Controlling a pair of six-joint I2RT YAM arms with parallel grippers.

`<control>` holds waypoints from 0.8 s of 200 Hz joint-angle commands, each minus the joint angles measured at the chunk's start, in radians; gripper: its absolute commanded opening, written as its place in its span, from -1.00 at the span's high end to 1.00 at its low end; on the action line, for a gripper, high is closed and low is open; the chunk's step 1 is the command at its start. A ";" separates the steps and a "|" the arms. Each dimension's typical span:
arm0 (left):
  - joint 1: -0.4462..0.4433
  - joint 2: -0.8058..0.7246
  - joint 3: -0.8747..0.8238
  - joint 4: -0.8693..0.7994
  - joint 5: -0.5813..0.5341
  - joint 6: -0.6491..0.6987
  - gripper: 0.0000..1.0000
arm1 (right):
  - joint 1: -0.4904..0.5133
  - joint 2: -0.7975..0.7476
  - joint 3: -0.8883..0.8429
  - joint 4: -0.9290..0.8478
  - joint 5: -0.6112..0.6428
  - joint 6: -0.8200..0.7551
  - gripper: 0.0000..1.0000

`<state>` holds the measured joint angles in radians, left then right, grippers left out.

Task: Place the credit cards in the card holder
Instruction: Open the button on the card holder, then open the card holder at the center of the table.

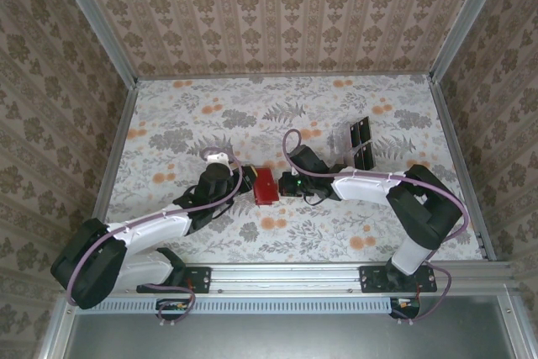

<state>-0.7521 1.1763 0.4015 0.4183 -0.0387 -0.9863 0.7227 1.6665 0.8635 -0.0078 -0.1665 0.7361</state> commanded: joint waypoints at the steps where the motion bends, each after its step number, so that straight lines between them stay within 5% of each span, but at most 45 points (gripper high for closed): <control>1: 0.000 -0.024 -0.009 -0.025 -0.030 0.012 0.84 | -0.006 -0.065 0.004 -0.039 -0.014 -0.019 1.00; 18: 0.009 -0.030 -0.015 -0.059 -0.047 0.022 -0.08 | -0.006 -0.100 0.011 -0.065 -0.018 -0.020 1.00; 43: 0.039 -0.064 -0.038 -0.122 -0.062 0.039 -0.63 | -0.003 -0.144 0.042 -0.112 -0.031 -0.027 1.00; 160: 0.123 -0.222 -0.017 -0.363 -0.035 0.165 -0.84 | 0.065 -0.122 0.163 -0.186 -0.012 -0.012 1.00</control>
<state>-0.6376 0.9573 0.3603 0.1108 -0.0818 -0.8623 0.7868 1.5398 1.0168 -0.1486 -0.1951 0.7296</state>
